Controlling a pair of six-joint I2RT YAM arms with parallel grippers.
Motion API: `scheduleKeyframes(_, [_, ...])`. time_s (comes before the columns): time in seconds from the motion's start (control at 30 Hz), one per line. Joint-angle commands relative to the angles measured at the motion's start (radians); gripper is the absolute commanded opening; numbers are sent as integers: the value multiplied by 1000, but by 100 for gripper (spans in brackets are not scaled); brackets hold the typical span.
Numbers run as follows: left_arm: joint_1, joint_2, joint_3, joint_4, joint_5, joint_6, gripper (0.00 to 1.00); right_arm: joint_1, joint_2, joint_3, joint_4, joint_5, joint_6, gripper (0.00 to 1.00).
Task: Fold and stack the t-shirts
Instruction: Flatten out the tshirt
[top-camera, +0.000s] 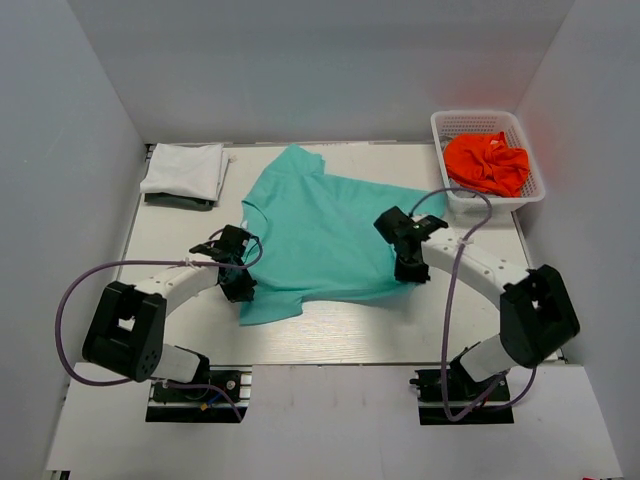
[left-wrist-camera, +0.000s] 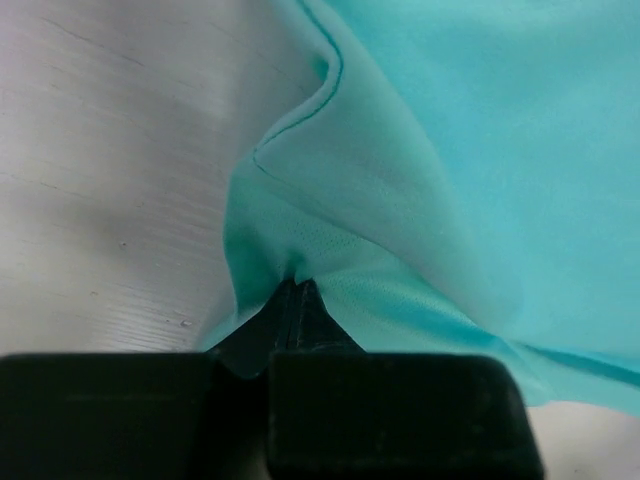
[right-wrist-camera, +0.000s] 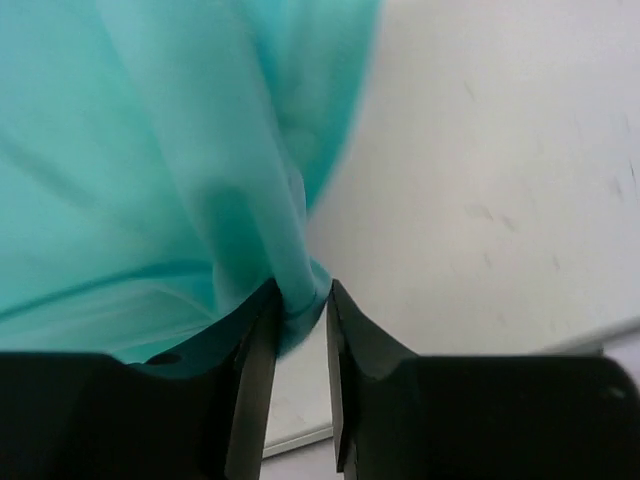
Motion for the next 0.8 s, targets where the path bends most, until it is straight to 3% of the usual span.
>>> scheduleKeyframes(0.0, [-2, 67, -71, -59, -36, -35, 0, -16, -111, -108, -209, 20, 230, 32])
scheduleKeyframes(0.07, [-2, 33, -82, -59, -56, -35, 0, -18, -197, -216, -205, -44, 265, 46])
scheduleKeyframes(0.17, [7, 4, -95, -71, -67, -44, 0, -27, -278, -297, -186, -76, 274, 48])
scheduleKeyframes(0.47, [7, -155, -85, -156, -104, -53, 4, -35, -409, -267, -2, -167, 124, 46])
scheduleKeyframes(0.67, [7, -254, 12, -199, -104, -53, 33, -41, -336, -285, 49, -133, 98, 47])
scheduleKeyframes(0.7, [7, -268, 26, -199, -104, -43, 48, -45, -323, -293, 64, -133, 91, 47])
scheduleKeyframes(0.77, [7, -291, 46, -177, -104, -20, 67, -48, -265, -296, 93, -135, 78, 49])
